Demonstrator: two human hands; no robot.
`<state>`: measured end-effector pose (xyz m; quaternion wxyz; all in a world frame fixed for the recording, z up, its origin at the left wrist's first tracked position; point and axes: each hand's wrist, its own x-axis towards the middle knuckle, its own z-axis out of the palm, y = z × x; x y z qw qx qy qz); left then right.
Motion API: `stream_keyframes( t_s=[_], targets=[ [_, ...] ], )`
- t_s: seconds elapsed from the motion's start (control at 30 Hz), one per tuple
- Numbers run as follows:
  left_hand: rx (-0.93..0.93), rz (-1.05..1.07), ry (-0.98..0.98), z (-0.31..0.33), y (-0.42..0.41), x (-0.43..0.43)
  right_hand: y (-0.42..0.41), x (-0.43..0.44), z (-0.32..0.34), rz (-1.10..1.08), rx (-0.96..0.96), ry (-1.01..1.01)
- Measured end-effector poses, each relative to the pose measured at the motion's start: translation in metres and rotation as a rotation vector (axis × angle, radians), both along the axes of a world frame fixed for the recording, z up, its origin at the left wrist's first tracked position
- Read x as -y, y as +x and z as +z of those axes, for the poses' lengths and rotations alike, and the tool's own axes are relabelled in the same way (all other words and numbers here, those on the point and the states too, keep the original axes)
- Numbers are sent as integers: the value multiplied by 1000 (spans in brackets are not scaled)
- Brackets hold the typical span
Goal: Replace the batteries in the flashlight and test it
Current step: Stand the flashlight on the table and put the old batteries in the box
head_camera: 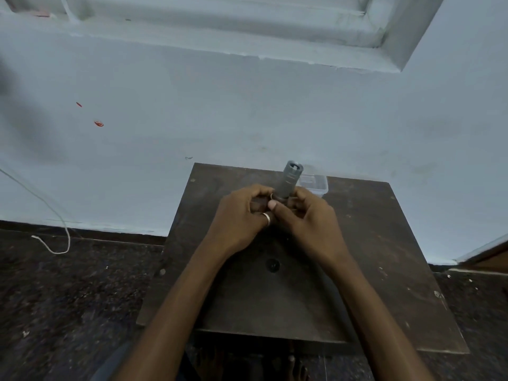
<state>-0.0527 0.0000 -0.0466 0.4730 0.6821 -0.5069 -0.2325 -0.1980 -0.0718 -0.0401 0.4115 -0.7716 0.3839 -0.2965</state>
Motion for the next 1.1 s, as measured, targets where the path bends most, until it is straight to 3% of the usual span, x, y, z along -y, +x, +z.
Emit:
stream_keyframes(
  t_s=[0.4,0.7,0.87,0.93,1.0,1.1],
  targets=[
    [164,306,-61,3,70,5,121,19,7,89,-117,-104],
    [112,271,35,-11,104,29,154,39,-7,88,-182,-81],
    [178,276,149,-14,105,28,146,33,-6,77,-175,-7],
    [252,322,244,-12,95,22,135,29,-3,54,-193,20],
    [447,415,302,-9,76,10,116,23,1,-5,-155,45],
    [584,504,232,2,39,-5,76,18,7,-76,-114,33]
  ],
)
